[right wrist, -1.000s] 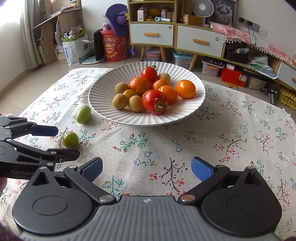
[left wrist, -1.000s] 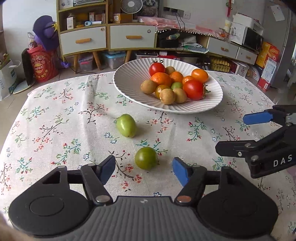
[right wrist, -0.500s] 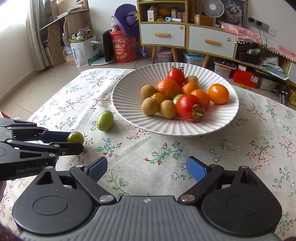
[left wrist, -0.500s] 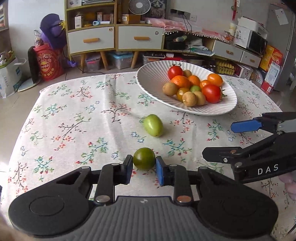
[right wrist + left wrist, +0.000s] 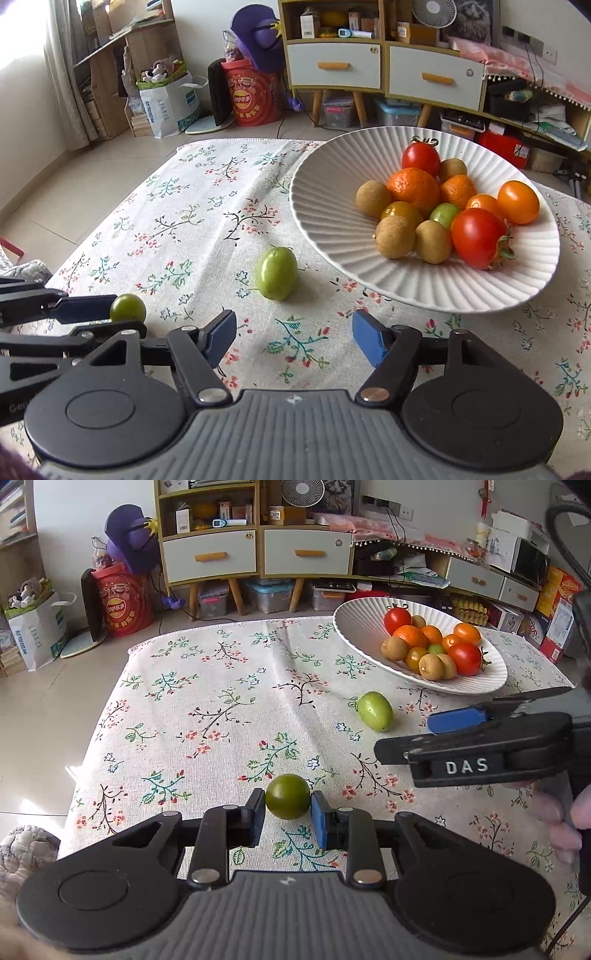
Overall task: Organize fruits
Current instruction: 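Close the left tool on a dark green tomato while the right tool grasps a light green tomato, then carry both green tomatoes into the white bowl and open both tools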
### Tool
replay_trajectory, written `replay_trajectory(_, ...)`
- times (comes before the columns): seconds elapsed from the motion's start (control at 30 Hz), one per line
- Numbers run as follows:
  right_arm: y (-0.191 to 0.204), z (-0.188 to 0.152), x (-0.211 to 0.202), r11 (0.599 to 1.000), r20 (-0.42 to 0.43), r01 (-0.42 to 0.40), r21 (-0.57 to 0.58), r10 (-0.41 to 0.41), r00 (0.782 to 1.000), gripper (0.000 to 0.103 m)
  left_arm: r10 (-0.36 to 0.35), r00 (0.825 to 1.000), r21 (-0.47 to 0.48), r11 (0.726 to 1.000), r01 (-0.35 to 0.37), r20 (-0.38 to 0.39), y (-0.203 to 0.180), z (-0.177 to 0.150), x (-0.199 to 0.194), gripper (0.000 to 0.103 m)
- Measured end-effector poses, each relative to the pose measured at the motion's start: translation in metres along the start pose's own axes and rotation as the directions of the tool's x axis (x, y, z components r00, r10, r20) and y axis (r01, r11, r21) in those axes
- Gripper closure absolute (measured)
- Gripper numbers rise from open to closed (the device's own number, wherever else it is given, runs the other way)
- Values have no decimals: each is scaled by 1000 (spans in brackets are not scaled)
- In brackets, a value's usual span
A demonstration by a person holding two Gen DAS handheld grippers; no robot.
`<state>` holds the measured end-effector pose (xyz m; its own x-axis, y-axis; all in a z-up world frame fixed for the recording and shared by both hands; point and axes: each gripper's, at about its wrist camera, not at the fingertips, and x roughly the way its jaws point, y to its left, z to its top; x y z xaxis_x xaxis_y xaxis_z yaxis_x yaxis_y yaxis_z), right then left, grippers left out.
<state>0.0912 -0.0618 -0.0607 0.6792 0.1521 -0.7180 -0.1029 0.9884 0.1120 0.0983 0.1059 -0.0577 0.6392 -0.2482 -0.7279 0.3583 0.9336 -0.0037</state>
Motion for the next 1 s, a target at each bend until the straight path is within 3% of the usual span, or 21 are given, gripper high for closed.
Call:
replay_trajectory(0.2, 3, 2, 3, 999, 23, -3, 40, 2, 1000, 48, -13, 1000, -8, 1000, 13, -2, 3, 0, 0, 87)
replay_trajectory(0.57, 2, 5, 2, 996, 26, -25, 85, 23, 999, 80, -11, 1000, -6, 1000, 11, -6, 4, 1, 0, 87)
replay_trajectory(1.0, -1, 7, -8, 996, -1, -64, 63, 64, 998, 81, -9, 1000, -5, 1000, 9, -2, -3, 7, 0, 87)
